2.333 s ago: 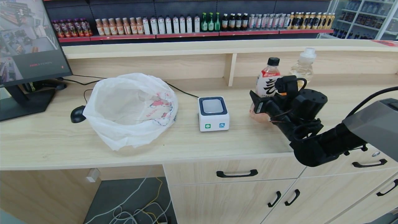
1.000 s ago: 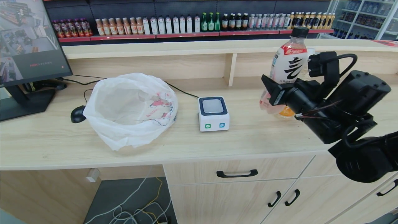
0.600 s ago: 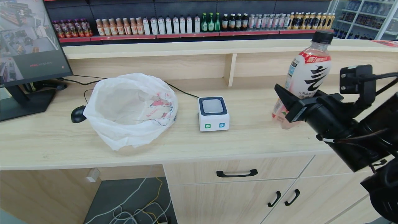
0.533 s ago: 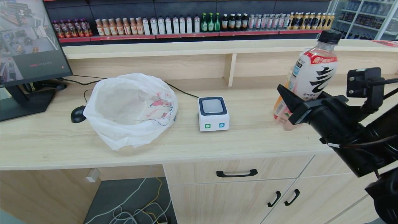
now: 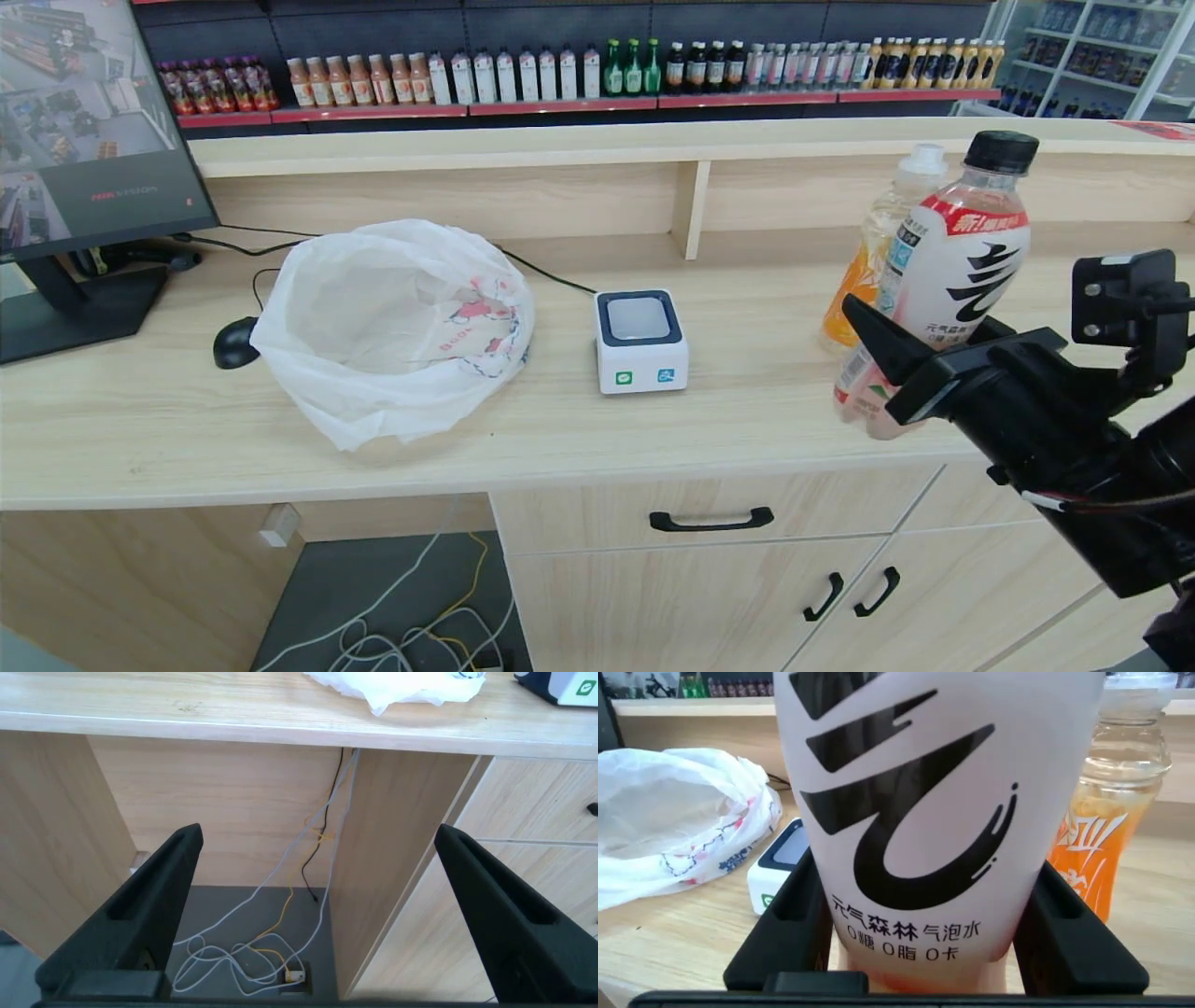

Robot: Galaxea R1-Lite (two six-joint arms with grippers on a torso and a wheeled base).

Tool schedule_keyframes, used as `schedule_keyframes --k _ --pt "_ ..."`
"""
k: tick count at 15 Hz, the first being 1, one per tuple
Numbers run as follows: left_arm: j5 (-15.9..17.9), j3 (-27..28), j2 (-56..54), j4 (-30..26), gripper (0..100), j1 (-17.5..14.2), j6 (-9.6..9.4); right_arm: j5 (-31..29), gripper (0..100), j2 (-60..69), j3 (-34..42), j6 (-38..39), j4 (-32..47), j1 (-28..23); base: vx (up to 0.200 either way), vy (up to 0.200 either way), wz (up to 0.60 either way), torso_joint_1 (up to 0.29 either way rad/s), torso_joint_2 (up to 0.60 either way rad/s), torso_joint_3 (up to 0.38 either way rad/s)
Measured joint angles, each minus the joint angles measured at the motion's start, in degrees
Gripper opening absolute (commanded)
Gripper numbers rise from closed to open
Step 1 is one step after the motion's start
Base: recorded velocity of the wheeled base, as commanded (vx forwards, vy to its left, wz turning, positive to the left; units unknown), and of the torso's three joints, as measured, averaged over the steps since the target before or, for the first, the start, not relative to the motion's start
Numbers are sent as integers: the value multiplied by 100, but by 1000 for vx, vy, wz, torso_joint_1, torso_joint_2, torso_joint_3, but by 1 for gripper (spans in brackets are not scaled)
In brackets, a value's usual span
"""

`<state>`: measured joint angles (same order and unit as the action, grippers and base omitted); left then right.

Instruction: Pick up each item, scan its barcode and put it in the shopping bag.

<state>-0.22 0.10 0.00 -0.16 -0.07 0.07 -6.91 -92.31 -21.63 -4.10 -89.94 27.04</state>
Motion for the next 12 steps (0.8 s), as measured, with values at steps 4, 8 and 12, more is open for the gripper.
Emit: schedule_keyframes --k 4,8,12 --pt "0 0 0 0 100 0 0 16 0 154 306 178 -5 162 0 0 0 0 0 0" --pt "0 0 0 -2 100 2 0 18 0 312 584 633 -2 529 0 0 0 0 0 0" --pt "0 0 0 0 100 -2 0 90 0 341 518 1449 -5 1207 0 0 0 0 0 0"
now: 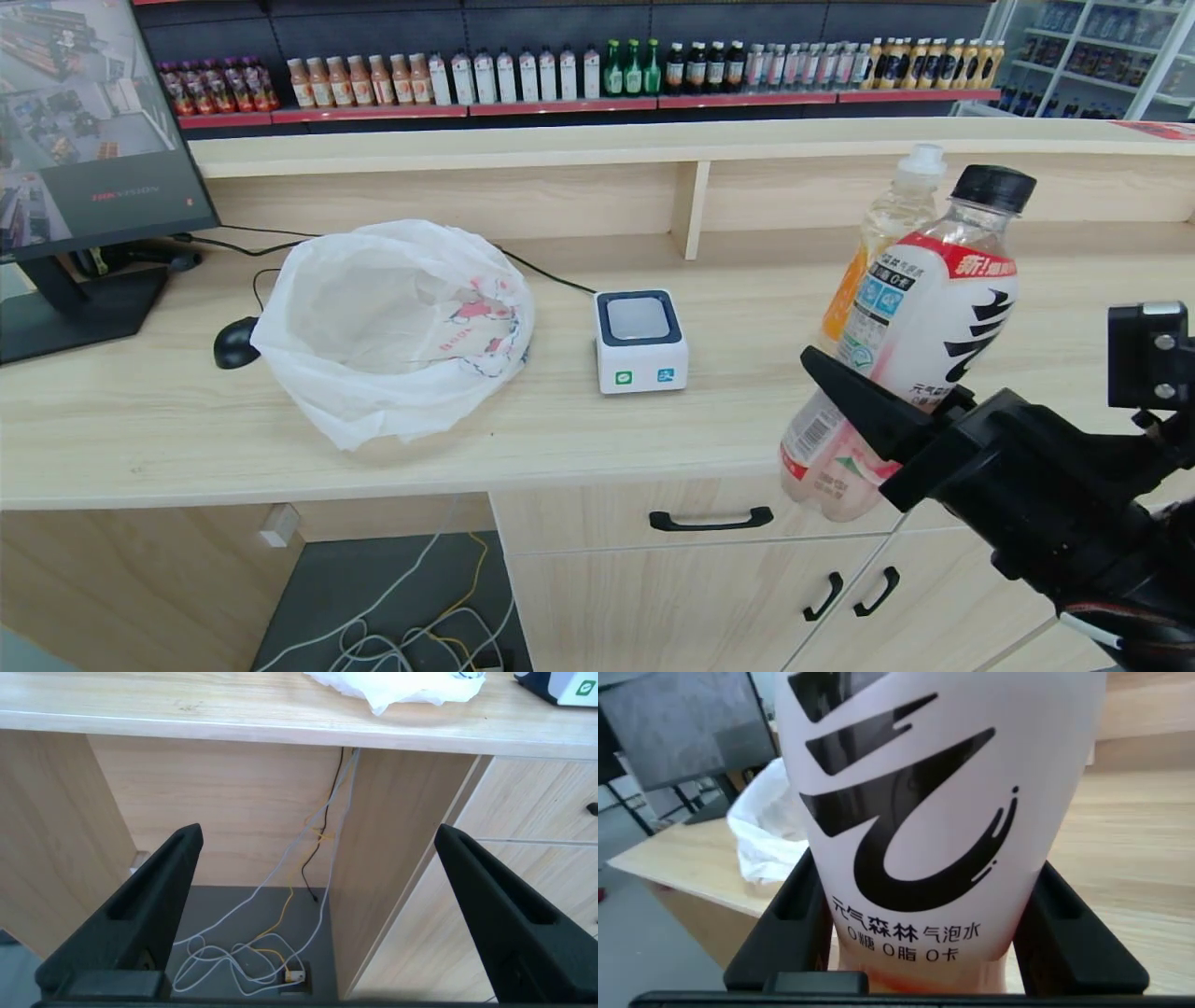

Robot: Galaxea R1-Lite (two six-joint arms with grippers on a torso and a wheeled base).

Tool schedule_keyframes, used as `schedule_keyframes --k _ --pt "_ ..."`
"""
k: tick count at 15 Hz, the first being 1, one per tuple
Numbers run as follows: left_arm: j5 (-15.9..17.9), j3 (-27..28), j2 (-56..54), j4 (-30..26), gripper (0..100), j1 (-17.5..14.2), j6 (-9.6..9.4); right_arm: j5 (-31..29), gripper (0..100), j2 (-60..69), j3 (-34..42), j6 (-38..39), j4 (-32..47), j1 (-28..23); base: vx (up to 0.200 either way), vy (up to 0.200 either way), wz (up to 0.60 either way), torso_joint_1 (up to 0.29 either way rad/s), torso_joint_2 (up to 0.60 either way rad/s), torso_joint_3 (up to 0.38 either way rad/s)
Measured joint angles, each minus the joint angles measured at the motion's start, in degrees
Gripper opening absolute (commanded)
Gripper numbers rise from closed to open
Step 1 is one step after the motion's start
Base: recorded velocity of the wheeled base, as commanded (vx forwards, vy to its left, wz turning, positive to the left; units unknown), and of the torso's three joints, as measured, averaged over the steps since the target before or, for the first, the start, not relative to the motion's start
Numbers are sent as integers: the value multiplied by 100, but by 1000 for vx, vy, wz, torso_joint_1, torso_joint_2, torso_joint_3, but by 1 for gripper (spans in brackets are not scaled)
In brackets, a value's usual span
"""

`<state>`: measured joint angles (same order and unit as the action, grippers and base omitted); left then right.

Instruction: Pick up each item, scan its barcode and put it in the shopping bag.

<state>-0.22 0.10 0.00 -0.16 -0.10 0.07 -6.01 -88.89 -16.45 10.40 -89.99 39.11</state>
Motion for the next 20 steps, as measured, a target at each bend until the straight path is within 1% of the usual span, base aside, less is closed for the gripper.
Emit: schedule_keyframes --k 2,6,7,10,11,13,16,20 --pt "0 0 0 0 100 2 0 336 0 -68 -118 243 7 185 0 0 0 0 0 0" --pt "0 0 0 0 100 2 0 1014 0 -173 -282 947 7 317 0 0 0 0 0 0" --pt "0 0 0 0 100 2 0 1044 0 -187 -301 1001 7 336 0 0 0 0 0 0" --pt "0 0 0 -2 100 2 0 1080 0 -151 -336 1985 5 490 0 0 0 0 0 0" --pt "0 0 0 0 100 2 -2 1083 0 -123 -347 2176 2 535 0 0 0 0 0 0" --pt "0 0 0 -2 100 2 0 1080 0 -60 -361 2473 7 664 0 0 0 0 0 0" --pt "0 0 0 -2 100 2 0 1085 0 37 -389 2787 7 1017 0 0 0 0 0 0" --pt "0 0 0 2 100 2 0 1069 0 28 -822 3185 -9 1124 0 0 0 0 0 0"
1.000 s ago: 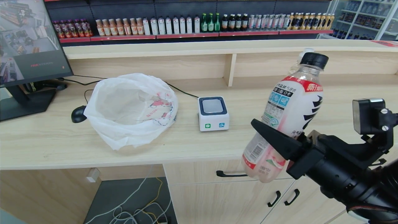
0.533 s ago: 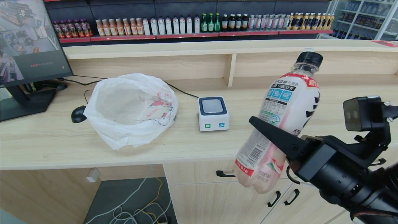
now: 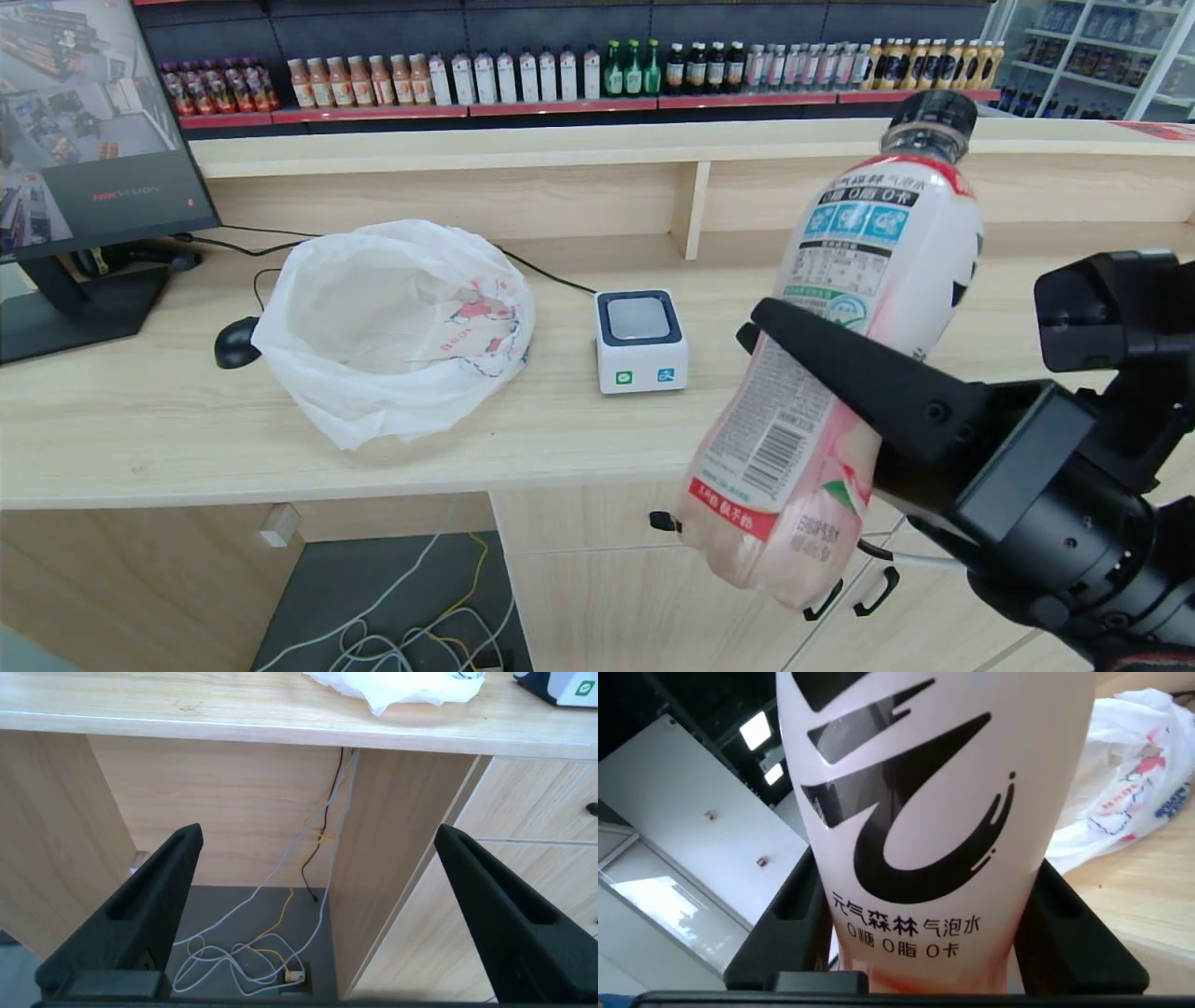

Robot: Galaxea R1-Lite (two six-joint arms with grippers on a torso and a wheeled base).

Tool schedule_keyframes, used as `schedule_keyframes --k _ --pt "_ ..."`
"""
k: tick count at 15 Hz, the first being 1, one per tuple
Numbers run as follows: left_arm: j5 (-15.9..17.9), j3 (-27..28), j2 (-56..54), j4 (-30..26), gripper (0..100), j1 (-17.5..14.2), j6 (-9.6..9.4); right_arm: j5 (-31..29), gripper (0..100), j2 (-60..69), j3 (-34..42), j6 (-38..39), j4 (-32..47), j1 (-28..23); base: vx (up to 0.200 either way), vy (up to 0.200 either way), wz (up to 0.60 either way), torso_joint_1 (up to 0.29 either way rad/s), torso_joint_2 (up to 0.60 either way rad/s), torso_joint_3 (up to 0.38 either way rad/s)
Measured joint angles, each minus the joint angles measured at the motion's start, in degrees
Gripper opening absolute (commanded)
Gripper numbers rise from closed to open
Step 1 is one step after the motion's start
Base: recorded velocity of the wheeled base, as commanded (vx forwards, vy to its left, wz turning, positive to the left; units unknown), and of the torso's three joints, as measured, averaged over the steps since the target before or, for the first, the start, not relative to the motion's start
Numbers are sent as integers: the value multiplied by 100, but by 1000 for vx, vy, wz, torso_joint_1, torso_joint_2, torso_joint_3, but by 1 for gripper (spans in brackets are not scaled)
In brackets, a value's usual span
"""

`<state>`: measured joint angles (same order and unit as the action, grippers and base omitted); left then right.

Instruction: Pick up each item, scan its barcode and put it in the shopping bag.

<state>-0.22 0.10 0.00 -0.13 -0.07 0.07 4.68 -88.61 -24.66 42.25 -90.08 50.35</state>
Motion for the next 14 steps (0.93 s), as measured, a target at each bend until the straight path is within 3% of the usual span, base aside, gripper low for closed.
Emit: schedule_keyframes --k 14 --pt "1 0 0 -2 100 0 0 7 0 -173 -544 239 13 72 0 0 0 0 0 0"
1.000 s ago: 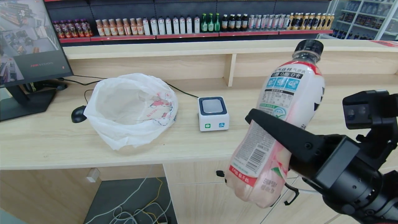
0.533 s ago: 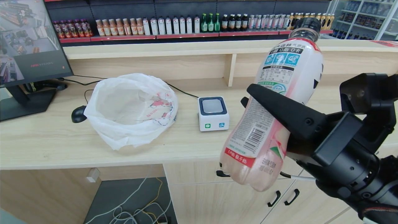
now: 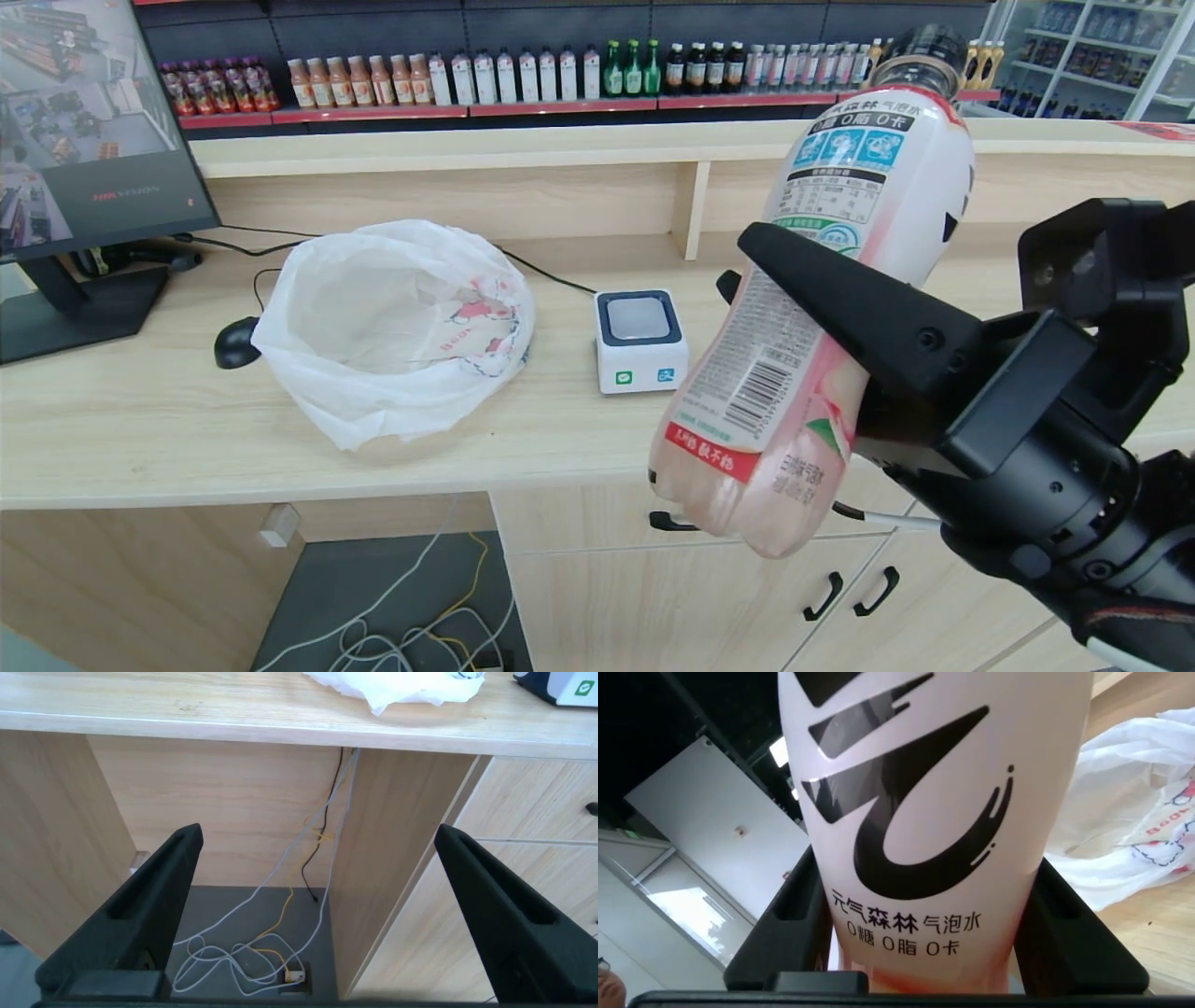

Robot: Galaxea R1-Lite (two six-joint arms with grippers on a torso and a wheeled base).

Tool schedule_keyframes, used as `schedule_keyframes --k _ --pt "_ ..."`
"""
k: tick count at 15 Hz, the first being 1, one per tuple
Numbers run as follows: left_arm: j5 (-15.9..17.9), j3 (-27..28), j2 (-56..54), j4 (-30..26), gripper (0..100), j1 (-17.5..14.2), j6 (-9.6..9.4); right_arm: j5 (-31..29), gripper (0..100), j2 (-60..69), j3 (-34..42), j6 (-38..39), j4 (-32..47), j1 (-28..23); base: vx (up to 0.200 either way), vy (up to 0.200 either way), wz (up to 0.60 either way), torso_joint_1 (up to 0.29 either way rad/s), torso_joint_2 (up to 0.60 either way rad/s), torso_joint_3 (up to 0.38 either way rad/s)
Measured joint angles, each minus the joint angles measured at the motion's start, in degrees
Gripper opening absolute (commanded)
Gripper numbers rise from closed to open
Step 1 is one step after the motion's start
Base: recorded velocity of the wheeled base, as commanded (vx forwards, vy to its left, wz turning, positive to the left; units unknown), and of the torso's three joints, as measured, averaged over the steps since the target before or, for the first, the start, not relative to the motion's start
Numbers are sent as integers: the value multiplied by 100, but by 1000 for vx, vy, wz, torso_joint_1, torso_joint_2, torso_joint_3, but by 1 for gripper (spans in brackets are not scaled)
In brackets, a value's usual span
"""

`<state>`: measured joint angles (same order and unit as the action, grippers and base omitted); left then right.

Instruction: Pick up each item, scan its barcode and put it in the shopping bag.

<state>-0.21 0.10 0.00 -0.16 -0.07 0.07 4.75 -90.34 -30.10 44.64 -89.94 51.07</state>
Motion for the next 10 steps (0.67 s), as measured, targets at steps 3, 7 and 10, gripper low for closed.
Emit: schedule_keyframes --k 3,7,10 --pt "0 0 0 0 100 0 0 2 0 27 39 -20 0 83 0 0 0 0 0 0" --pt "0 0 0 -2 100 0 0 2 0 55 48 -57 0 116 0 0 0 0 0 0" --pt "-1 0 0 0 100 0 0 4 0 66 59 -151 2 149 0 0 0 0 0 0"
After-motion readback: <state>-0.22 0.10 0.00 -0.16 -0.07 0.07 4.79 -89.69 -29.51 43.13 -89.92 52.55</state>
